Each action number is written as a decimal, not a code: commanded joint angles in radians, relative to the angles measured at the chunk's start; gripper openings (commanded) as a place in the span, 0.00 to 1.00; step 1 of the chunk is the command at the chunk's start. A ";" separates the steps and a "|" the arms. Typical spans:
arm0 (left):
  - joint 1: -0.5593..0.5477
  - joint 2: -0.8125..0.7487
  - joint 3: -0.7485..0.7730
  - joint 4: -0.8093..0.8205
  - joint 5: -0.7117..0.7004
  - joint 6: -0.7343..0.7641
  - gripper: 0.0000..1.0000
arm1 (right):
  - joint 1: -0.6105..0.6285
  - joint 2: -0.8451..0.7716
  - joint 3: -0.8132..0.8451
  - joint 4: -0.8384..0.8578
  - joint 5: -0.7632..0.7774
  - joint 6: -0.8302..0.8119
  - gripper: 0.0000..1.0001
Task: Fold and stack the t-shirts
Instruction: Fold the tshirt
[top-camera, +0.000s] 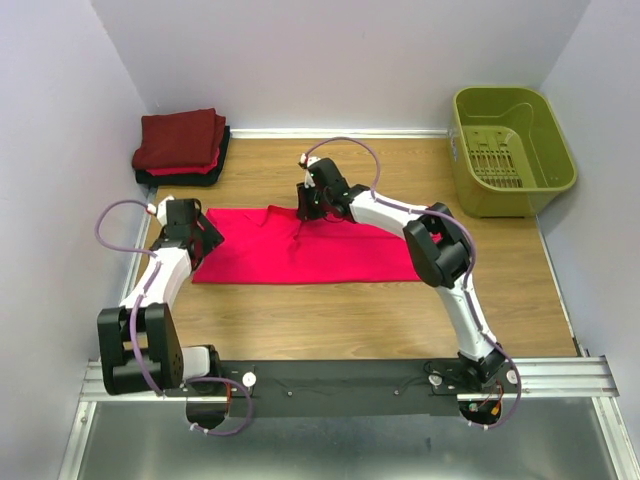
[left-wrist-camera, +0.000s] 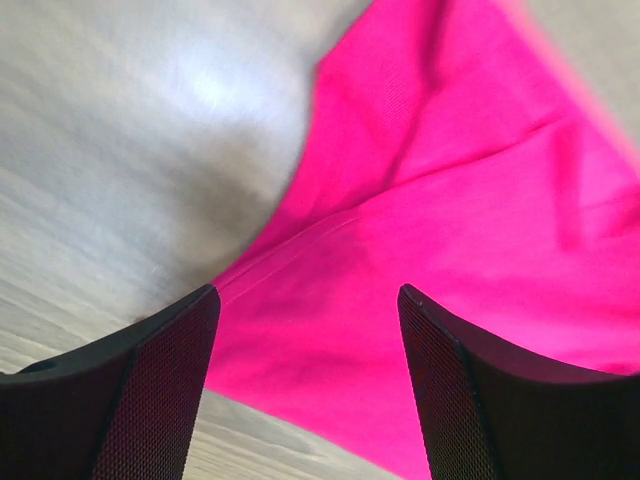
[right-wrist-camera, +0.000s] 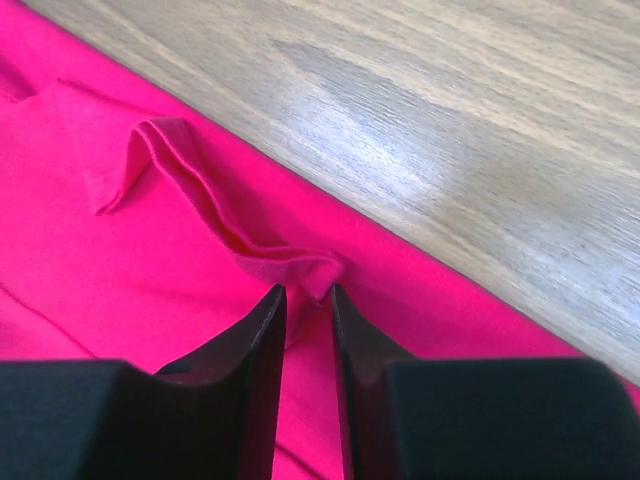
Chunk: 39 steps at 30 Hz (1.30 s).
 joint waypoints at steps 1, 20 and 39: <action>-0.004 -0.075 0.082 -0.037 0.005 -0.015 0.81 | -0.003 -0.070 -0.024 0.035 0.004 0.009 0.32; -0.281 0.316 0.347 0.024 0.008 -0.092 0.57 | -0.013 -0.202 -0.182 0.038 0.050 -0.069 0.51; -0.309 0.534 0.469 0.009 -0.027 -0.086 0.50 | -0.015 -0.233 -0.234 0.041 0.041 -0.109 0.52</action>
